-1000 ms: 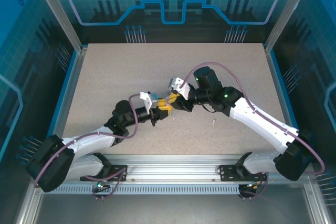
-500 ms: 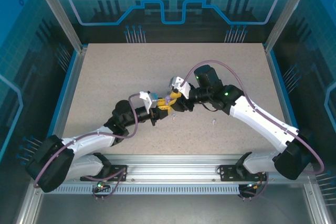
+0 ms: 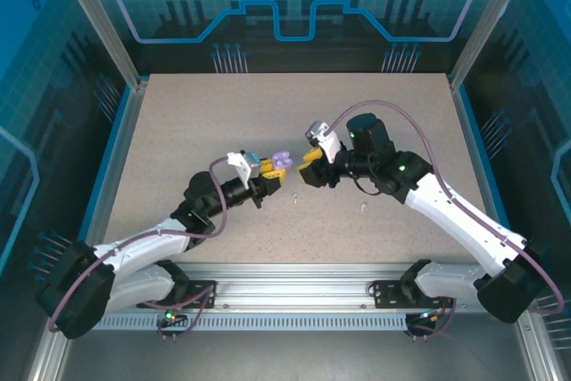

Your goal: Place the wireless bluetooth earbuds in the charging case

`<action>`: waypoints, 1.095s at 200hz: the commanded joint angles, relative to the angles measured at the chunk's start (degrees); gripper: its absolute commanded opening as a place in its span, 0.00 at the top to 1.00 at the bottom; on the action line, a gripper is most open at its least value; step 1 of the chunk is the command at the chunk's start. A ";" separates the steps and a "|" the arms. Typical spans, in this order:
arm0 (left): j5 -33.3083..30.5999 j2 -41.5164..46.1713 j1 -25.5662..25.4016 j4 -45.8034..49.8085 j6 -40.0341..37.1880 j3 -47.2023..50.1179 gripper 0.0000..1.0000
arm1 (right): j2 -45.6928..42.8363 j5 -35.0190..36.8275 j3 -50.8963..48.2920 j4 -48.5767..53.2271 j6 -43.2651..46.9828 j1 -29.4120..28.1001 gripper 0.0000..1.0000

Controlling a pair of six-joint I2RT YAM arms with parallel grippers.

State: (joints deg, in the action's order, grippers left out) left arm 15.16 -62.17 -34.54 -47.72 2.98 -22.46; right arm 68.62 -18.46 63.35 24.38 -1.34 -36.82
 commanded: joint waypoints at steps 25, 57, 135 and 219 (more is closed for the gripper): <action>-5.30 5.70 3.80 5.80 2.64 2.27 0.76 | -0.15 7.71 -1.40 0.59 -10.30 0.90 0.58; -7.39 9.76 5.77 12.43 2.51 2.83 0.76 | 5.07 12.77 2.94 7.13 -14.26 0.87 0.59; -14.03 18.10 6.22 23.51 2.89 3.30 0.76 | 30.02 21.52 20.25 20.27 -18.61 0.14 0.65; -14.33 20.42 6.26 25.48 3.82 3.66 0.76 | 52.29 22.23 40.18 20.68 -7.87 -0.03 0.67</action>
State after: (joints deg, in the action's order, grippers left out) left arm 1.67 -42.35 -28.64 -22.50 5.78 -19.55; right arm 116.64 3.27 98.50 42.98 -12.64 -36.69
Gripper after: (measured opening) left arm 0.248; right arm 0.331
